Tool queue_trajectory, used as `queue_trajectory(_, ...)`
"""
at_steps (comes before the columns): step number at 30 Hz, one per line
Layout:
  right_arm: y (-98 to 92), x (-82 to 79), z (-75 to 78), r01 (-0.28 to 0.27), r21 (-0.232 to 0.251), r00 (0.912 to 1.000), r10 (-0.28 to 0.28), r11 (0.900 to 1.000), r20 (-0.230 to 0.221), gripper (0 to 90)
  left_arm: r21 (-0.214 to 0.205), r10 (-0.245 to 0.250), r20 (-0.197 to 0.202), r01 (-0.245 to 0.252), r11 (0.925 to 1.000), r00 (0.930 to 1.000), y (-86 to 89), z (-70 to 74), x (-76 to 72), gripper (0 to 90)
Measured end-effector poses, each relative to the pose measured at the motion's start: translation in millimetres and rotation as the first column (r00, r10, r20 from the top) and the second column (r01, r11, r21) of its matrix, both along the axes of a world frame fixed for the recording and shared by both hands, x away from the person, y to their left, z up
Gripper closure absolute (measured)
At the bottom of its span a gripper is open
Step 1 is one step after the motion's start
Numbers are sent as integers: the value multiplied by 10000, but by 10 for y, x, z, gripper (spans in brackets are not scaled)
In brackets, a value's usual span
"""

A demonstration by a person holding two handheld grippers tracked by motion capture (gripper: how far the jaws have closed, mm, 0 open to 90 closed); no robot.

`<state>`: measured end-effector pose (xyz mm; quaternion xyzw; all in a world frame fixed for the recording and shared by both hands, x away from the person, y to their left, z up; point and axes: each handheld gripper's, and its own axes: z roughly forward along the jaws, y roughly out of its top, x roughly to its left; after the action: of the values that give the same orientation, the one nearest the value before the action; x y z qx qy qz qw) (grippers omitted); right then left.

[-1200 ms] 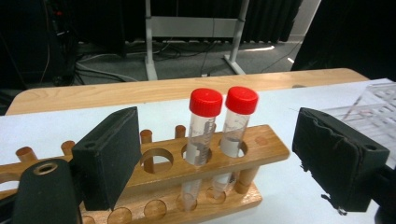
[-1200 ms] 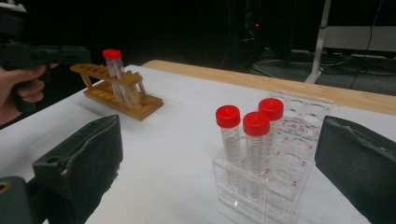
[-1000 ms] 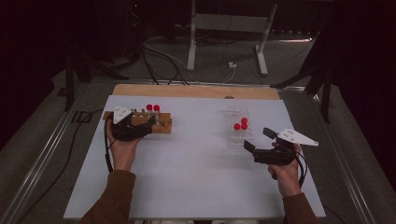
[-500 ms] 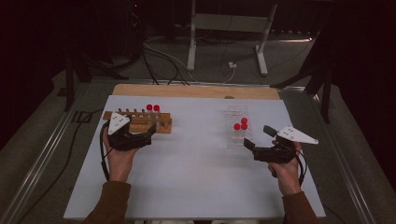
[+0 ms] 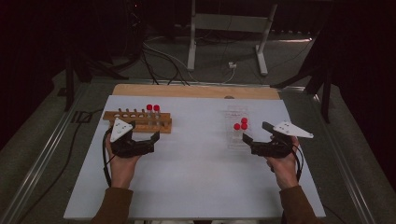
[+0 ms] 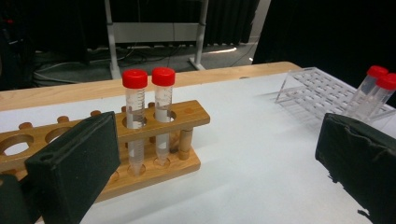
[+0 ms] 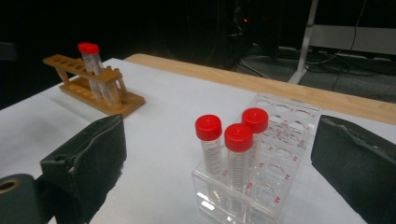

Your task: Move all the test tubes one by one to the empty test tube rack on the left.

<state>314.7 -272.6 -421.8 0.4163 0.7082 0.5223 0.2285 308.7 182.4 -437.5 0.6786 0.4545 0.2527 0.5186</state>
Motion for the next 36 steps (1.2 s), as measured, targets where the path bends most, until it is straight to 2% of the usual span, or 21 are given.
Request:
queue_trajectory(8, 40, 99, -106, 84, -270, 9996, -91, 9996, -252, 74, -79, -212, 153, 213, 9997, 9997, 10, -21, -105, 8)
queue_trajectory(13, 52, 135, -137, 181, -488, 9996, -191, 9986, -208, 124, 176, -323, 174, 320, 9993, 9993, 6, -33, -152, 7)
queue_trajectory(23, 43, 192, -193, 198, -608, 9996, -211, 9980, -210, 228, -54, -249, 298, 251, 9997, 9992, 25, -5, -178, 6)
queue_trajectory(28, 73, 209, -244, 186, -809, 9995, -207, 9965, -242, 335, -121, -259, 312, 263, 9996, 9992, 22, 0, -181, 6)
queue_trajectory(33, 106, 239, -307, 95, -1062, 9993, -132, 9943, -343, 522, -129, -284, 295, 288, 9995, 9992, 16, -5, -181, 6)
queue_trajectory(36, 114, 250, -343, 207, -1099, 9991, -245, 9937, -338, 596, -147, -302, 282, 307, 9994, 9991, 14, -8, -179, 6)
